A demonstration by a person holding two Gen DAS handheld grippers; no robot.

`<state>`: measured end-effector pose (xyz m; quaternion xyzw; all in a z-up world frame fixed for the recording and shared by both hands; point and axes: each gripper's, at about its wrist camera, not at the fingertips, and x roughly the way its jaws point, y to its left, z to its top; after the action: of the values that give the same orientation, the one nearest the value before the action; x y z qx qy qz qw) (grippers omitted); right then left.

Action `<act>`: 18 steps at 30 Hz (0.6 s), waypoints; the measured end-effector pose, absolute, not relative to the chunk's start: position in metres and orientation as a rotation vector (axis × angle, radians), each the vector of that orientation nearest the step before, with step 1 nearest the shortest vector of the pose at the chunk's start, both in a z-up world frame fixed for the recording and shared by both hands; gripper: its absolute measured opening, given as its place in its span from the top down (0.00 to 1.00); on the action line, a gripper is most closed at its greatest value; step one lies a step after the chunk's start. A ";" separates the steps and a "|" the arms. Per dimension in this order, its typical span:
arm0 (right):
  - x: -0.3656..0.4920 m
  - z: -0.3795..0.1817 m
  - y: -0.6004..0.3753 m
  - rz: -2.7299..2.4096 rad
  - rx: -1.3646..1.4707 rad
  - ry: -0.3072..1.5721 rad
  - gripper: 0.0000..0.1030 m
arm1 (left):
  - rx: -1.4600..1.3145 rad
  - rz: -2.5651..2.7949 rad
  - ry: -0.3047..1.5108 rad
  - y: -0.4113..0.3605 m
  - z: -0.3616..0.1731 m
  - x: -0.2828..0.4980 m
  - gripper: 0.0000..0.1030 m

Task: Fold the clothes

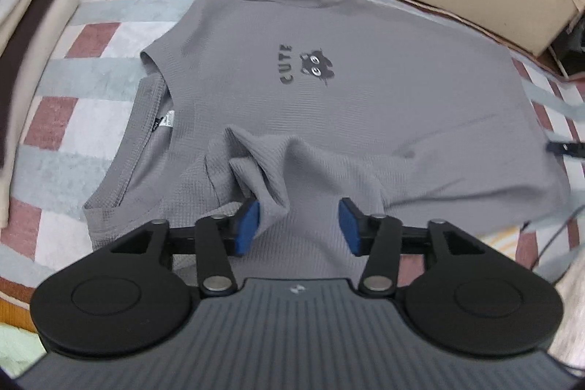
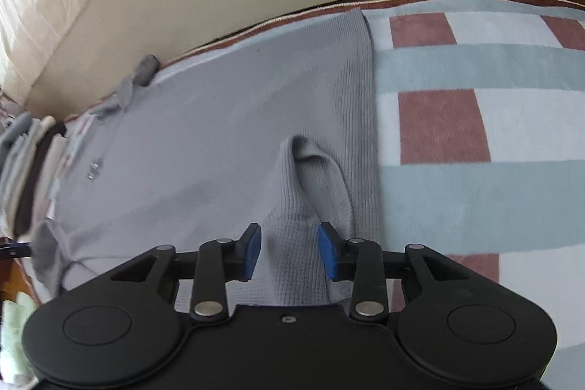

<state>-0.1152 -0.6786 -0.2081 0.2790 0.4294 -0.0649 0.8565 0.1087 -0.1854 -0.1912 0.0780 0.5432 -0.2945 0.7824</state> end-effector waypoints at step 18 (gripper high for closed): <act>-0.091 -0.160 -0.582 0.225 0.325 0.792 0.84 | 0.128 -0.690 1.192 -0.179 -0.186 0.105 0.98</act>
<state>-0.0914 -0.5817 -0.1595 0.1570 0.3834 0.1087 0.9036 0.1053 -0.1790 -0.1856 0.0591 0.5496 -0.3181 0.7702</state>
